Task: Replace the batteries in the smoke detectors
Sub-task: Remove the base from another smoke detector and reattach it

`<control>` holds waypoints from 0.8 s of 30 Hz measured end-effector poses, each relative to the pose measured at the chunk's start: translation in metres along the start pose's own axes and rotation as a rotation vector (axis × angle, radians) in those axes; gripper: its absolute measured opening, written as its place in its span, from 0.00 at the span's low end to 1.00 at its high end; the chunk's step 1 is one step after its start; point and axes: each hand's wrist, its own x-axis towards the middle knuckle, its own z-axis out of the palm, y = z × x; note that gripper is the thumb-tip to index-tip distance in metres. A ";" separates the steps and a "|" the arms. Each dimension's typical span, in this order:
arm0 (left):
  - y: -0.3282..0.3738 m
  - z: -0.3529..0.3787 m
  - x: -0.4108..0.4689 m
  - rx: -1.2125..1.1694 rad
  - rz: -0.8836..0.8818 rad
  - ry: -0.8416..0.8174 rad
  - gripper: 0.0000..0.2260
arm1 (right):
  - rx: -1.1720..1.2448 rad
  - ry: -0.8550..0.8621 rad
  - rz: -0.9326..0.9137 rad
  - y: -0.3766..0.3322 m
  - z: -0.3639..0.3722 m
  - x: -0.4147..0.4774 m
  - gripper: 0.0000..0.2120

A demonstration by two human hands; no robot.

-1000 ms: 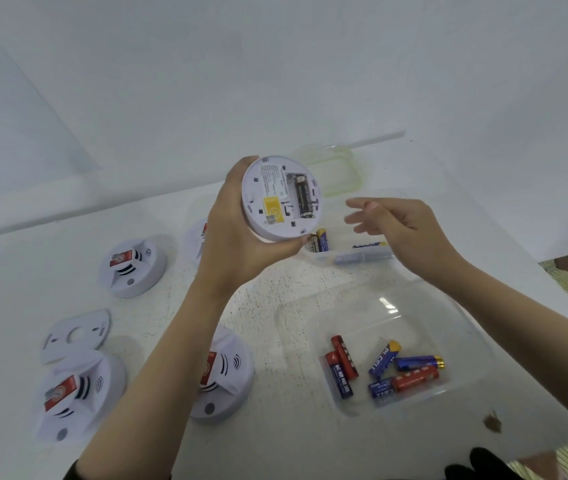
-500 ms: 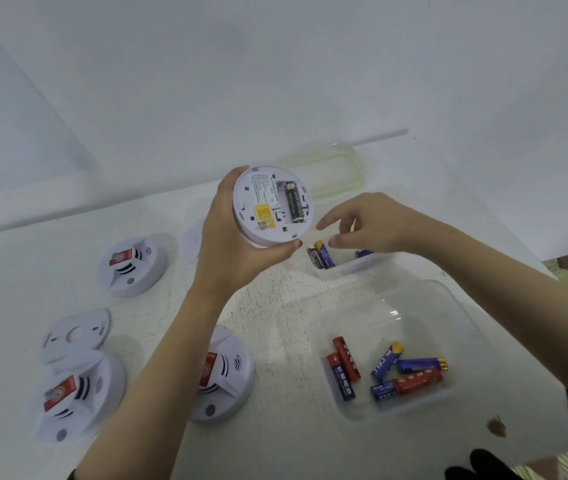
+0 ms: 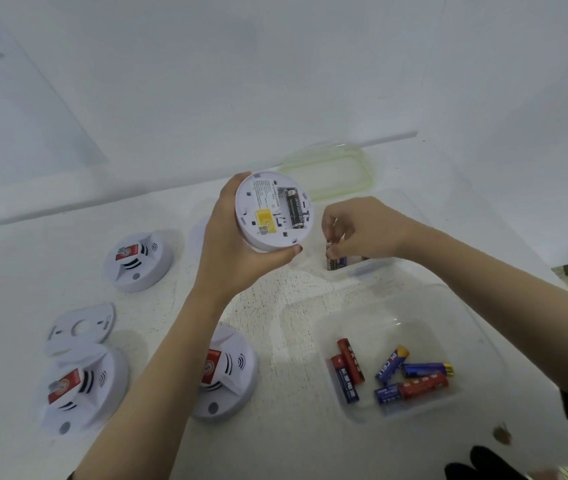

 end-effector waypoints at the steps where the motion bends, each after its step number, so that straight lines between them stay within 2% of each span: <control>1: 0.000 0.001 0.000 0.012 -0.001 -0.002 0.39 | 0.060 0.050 -0.001 0.000 -0.002 -0.004 0.08; 3: 0.000 0.001 0.001 0.036 0.001 -0.014 0.40 | 0.224 0.211 -0.027 -0.004 -0.004 -0.013 0.07; 6: 0.001 0.001 0.002 0.046 -0.001 -0.040 0.40 | 0.416 0.531 -0.171 -0.014 -0.007 -0.029 0.06; 8: 0.004 0.001 0.002 0.045 0.000 -0.049 0.41 | 0.341 0.669 -0.295 -0.021 -0.006 -0.038 0.07; 10: 0.008 0.002 0.002 0.045 0.008 -0.062 0.40 | 0.163 0.735 -0.421 -0.024 -0.002 -0.044 0.06; 13: 0.015 0.003 0.001 0.036 0.031 -0.087 0.40 | -0.039 0.774 -0.577 -0.020 0.008 -0.045 0.04; 18: 0.022 0.002 -0.003 0.036 0.053 -0.098 0.41 | -0.213 0.765 -0.728 -0.016 0.014 -0.047 0.04; 24: 0.028 0.000 -0.007 0.028 0.084 -0.067 0.40 | -0.194 0.658 -0.760 -0.015 0.016 -0.054 0.05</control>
